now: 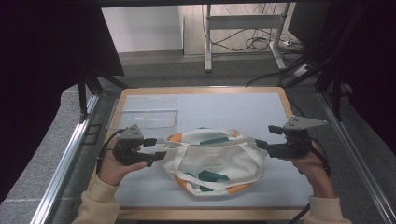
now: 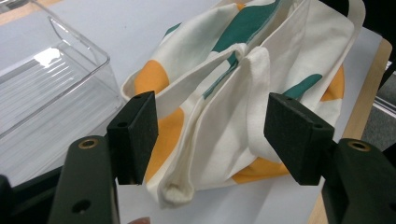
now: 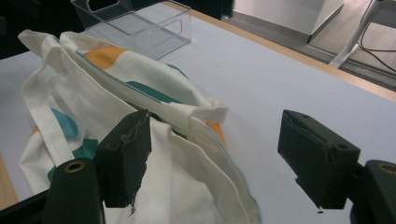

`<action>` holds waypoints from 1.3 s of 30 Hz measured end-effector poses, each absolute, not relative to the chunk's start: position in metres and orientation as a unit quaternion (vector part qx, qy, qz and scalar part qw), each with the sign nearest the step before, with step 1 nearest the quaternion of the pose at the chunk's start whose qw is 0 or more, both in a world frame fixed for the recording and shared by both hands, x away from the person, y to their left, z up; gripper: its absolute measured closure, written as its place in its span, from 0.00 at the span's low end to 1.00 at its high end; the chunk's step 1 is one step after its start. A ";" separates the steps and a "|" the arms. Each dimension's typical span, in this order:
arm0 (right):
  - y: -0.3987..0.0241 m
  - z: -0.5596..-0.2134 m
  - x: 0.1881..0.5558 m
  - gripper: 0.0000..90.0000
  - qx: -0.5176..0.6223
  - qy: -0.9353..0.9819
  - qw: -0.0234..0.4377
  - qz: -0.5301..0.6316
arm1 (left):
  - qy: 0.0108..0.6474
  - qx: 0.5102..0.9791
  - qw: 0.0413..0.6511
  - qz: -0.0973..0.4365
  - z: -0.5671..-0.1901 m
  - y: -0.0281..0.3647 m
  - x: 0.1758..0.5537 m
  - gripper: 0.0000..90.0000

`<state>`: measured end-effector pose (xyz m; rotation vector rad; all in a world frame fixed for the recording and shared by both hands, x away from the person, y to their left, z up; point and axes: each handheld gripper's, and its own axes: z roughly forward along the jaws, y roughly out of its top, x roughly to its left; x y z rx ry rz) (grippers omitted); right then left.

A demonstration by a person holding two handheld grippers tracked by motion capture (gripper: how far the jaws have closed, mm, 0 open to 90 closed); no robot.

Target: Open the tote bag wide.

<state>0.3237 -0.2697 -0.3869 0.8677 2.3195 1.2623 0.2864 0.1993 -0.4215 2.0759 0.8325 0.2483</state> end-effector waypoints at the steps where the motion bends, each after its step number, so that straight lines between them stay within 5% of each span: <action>1: -0.267 -0.387 0.324 0.29 0.306 0.821 0.178 0.448 | 0.332 0.833 0.431 0.101 -0.420 0.198 0.287 0.39; 39: -0.232 -0.390 0.315 0.30 0.274 0.830 0.154 0.460 | 0.277 0.860 0.420 0.078 -0.396 0.165 0.344 0.41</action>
